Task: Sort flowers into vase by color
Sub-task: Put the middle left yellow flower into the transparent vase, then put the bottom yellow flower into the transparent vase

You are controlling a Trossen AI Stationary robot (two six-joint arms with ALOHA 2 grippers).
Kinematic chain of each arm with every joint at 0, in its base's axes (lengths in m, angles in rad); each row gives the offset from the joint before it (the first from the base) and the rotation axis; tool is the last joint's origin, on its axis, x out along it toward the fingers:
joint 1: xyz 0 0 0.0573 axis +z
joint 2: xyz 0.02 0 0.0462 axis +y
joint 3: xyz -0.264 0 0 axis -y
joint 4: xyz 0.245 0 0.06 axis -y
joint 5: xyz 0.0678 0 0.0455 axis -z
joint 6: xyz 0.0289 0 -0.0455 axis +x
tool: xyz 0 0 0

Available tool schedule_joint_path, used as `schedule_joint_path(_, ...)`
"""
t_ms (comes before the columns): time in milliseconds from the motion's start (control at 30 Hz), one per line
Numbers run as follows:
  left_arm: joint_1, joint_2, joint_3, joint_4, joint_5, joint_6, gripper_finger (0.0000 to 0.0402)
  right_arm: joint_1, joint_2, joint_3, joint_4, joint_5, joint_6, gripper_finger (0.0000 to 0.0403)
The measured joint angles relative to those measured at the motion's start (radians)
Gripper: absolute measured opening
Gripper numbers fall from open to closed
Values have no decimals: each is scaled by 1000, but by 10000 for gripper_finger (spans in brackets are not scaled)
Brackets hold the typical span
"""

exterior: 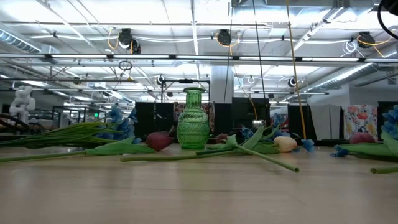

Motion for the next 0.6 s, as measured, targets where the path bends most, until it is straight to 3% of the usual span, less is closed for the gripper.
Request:
schedule_joint_path(233, 0, 0, 0, -1, 5, 0, 239, 11, -32, 0, 24, -3, 14, 193)
schedule_joint_path(433, -5, 0, 0, -6, 13, 23, 239, 56, -81, 36, 13, -22, 9, 203)
schedule_joint_path(600, -5, 0, 0, -6, 16, 28, 239, 63, -86, 149, -116, -17, 11, 203)
